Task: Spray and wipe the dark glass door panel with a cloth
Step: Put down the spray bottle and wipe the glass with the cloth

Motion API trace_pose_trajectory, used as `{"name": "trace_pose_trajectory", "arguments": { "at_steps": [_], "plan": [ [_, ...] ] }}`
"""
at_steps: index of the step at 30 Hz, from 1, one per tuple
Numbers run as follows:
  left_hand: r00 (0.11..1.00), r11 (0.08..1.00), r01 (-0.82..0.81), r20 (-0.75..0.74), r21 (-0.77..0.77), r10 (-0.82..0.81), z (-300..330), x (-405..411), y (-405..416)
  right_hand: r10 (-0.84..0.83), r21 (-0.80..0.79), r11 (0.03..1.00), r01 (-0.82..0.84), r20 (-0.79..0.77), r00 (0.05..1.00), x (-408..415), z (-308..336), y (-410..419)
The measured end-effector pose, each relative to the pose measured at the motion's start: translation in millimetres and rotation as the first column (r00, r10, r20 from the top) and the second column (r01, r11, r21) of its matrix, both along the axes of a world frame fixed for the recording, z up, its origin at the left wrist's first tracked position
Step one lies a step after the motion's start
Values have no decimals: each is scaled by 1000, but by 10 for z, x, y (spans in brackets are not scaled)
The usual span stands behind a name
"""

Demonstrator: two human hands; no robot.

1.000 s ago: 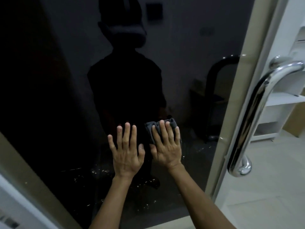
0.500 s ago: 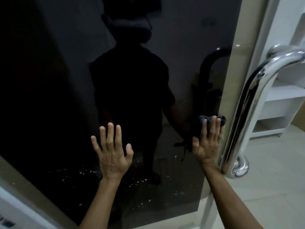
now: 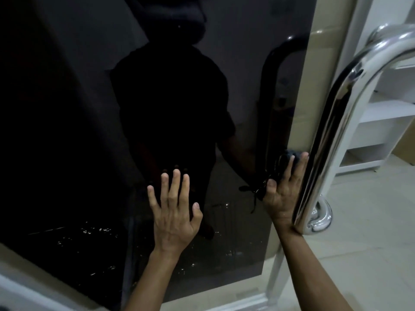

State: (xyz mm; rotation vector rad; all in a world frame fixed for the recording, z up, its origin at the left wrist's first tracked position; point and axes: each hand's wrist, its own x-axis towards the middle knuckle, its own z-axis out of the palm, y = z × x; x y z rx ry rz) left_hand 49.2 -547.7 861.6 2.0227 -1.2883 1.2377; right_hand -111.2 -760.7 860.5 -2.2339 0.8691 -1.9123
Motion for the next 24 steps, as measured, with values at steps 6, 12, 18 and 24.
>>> {"name": "trace_pose_trajectory", "arguments": {
  "at_steps": [6, 12, 18, 24],
  "plan": [
    [999, 1000, -16, 30, -12, 16, -185, 84, -31, -21, -69, 997, 13, -117, 993, 9, -396, -246],
    [995, 998, -30, 92, -63, 36, -243, 182, -125, -80, -124, 990, 65, -121, 989, 15, -559, -382],
    [993, 990, 9, 117, -143, 8, -265, 198, -202, -55, -206, 978, 34, -95, 994, 37, -612, -448],
    [982, 977, -17, 181, -212, 56, -299, 243, -259, 113, -233, 967, -98, 50, 992, 105, -513, -373]
  ]
}}
